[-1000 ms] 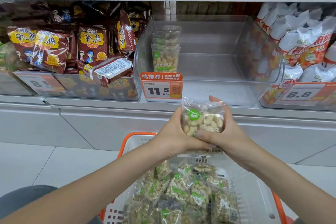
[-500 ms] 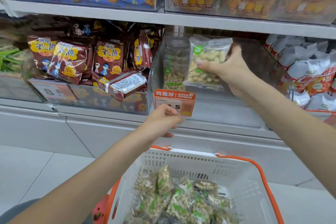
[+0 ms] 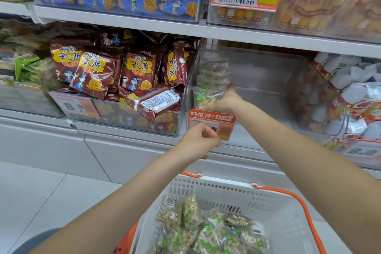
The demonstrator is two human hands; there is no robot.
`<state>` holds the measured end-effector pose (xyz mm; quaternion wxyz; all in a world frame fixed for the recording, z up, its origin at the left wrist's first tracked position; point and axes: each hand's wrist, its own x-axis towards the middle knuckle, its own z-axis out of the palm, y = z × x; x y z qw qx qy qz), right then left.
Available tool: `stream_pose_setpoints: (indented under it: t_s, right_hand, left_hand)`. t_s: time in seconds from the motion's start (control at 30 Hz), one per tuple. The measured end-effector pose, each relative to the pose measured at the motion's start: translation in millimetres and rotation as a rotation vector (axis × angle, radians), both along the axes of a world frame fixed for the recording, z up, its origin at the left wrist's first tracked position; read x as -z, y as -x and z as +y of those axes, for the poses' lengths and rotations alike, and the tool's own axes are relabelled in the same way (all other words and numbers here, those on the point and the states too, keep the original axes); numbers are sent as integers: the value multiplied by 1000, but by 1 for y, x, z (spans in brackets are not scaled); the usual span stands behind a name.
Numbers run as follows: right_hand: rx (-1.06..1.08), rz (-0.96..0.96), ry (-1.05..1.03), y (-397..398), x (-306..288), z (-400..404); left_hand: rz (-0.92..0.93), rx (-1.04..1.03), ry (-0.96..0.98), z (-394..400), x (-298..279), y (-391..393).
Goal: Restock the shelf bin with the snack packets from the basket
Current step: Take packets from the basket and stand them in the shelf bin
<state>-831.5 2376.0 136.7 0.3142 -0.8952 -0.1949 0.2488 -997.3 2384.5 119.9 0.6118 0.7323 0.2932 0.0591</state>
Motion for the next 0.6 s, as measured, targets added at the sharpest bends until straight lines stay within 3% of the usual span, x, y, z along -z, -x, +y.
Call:
stream_pose_setpoints:
  t_s: [0.03, 0.07, 0.13, 0.2, 0.27, 0.33, 0.5, 0.6]
  right_hand:
    - [9, -8, 16, -5, 5, 1]
    - [57, 99, -40, -3, 2, 2]
    - [259, 470, -245, 6, -9, 6]
    - [527, 872, -603, 11, -13, 12]
    - [614, 1038, -754, 20, -20, 10]
    - [522, 1015, -702, 26, -25, 4]
    - [12, 203, 140, 9, -9, 0]
    - [-176, 463, 177, 13, -11, -3]
  left_hand:
    - [-3, 3, -1, 0, 1, 0]
    - [-6, 4, -4, 0, 1, -1]
    - [-11, 2, -6, -2, 1, -1]
    - [-20, -3, -4, -3, 1, -2]
    - [-26, -3, -1, -3, 1, -2]
    - [-26, -2, -2, -3, 2, -2]
    - [-28, -1, -7, -4, 2, -3]
    - [-27, 2, -19, -4, 2, -2]
